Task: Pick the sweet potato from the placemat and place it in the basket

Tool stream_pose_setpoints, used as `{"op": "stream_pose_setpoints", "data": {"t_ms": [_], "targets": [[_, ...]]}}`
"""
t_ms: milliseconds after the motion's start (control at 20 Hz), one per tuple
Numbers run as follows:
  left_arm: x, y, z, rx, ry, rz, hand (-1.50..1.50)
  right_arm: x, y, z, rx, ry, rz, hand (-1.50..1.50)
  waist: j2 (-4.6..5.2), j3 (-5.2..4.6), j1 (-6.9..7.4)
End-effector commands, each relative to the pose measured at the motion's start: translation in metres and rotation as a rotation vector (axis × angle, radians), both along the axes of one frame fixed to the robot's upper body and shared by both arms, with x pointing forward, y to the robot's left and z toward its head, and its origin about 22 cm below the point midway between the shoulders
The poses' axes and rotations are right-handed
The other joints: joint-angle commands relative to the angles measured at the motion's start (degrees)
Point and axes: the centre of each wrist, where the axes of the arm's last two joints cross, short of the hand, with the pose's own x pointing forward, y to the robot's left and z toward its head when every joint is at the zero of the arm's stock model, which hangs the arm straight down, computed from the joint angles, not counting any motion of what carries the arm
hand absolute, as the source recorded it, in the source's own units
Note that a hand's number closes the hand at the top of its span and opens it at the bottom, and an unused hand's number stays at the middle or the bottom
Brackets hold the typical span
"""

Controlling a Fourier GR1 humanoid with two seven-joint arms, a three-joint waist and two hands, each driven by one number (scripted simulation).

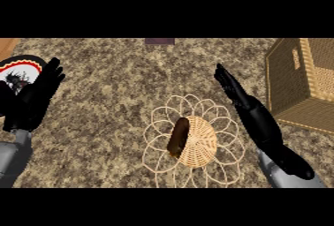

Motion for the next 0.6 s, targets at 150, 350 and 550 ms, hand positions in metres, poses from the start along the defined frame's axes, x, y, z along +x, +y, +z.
{"op": "stream_pose_setpoints", "data": {"t_ms": [150,350,550], "targets": [[0.000,-0.018,0.006,0.054,-0.114,-0.125,0.00,0.006,-0.003,-0.014,-0.259,0.220,-0.393,1.50,-2.20,0.46,0.76],[-0.012,-0.061,-0.009,0.035,-0.136,-0.269,0.00,-0.002,0.059,-0.036,-0.534,0.206,-0.313,1.50,-1.91,0.53,3.53],[-0.007,-0.051,-0.008,0.037,-0.137,-0.291,0.00,-0.009,0.134,-0.068,-0.587,0.173,-0.424,-1.50,-1.44,0.56,4.40]]}}
